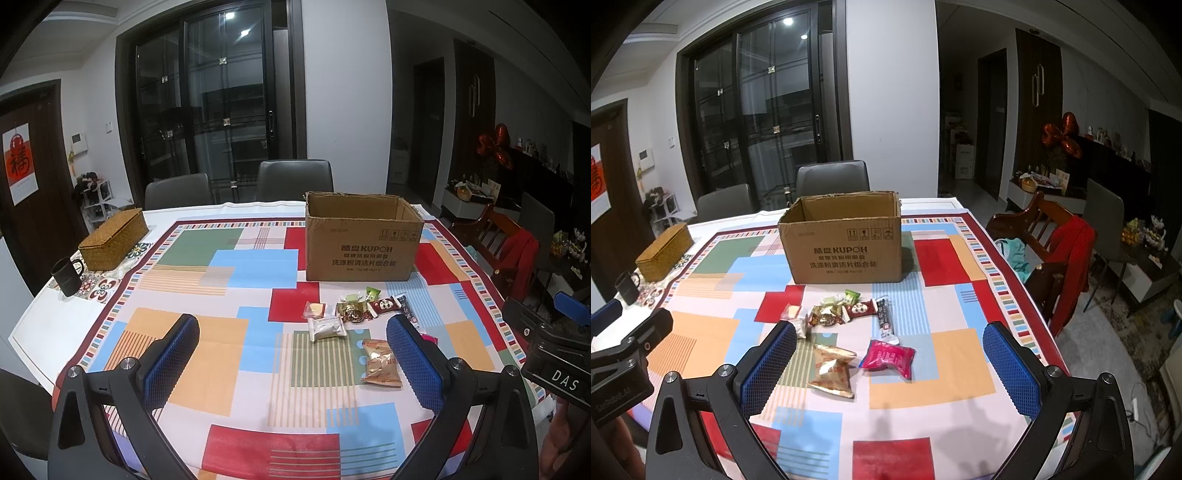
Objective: Organize snacks
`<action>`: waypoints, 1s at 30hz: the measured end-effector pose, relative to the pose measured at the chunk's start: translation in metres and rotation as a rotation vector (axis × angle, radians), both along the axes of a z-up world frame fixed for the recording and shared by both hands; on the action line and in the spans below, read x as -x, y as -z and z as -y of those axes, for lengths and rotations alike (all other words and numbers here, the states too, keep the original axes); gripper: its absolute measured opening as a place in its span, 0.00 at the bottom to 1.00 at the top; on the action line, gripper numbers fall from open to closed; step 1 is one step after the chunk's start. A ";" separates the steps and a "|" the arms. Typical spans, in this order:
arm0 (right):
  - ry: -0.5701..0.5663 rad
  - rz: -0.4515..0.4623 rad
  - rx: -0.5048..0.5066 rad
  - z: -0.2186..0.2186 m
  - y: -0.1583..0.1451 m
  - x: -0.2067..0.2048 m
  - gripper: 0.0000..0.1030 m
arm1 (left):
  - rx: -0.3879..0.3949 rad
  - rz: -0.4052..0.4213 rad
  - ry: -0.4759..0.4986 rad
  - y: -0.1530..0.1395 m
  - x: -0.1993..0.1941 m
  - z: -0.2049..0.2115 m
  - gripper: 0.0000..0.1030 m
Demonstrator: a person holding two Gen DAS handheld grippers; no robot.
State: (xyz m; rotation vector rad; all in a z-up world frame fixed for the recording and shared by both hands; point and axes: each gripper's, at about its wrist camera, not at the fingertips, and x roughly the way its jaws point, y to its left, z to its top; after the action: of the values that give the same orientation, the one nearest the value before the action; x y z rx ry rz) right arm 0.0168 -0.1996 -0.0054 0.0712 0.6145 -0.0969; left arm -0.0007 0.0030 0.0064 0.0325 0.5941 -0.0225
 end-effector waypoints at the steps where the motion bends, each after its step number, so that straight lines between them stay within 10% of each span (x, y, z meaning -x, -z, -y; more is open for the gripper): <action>1: 0.000 0.000 0.000 0.000 0.000 0.000 0.99 | -0.001 0.000 0.000 0.000 0.000 0.000 1.00; 30: 0.018 -0.034 0.001 0.016 0.020 -0.009 0.99 | -0.014 -0.008 0.053 0.017 -0.012 0.026 1.00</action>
State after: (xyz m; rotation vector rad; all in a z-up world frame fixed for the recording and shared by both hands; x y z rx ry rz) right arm 0.0255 -0.2156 -0.0255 0.0740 0.6479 -0.1165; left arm 0.0110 -0.0227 -0.0101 0.0620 0.6009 -0.0696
